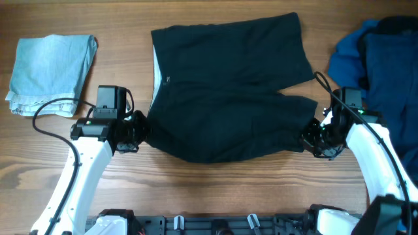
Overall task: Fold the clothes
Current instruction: 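Lift the bottom edge with both grippers and fold it up over the top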
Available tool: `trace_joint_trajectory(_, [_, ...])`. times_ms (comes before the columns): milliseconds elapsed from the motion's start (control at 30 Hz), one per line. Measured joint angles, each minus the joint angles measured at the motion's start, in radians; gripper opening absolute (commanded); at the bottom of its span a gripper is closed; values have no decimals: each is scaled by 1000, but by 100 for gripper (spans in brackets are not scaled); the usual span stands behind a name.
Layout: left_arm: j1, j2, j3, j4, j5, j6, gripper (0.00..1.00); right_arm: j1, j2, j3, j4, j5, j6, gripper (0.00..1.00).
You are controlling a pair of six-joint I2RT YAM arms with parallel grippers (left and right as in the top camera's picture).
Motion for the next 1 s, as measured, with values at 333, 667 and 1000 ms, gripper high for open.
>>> trace_joint_trajectory(333, [0, -166, -1, -324, -8, 0, 4, 0, -353, 45, -243, 7, -11, 4])
trace_joint_trajectory(667, [0, -173, 172, -166, -8, 0, 4, 0, -87, 510, -264, 49, -51, 4])
trace_joint_trajectory(1000, [-1, 295, 596, 73, -126, 0, 4, 186, 254, 581, 338, 102, -57, 4])
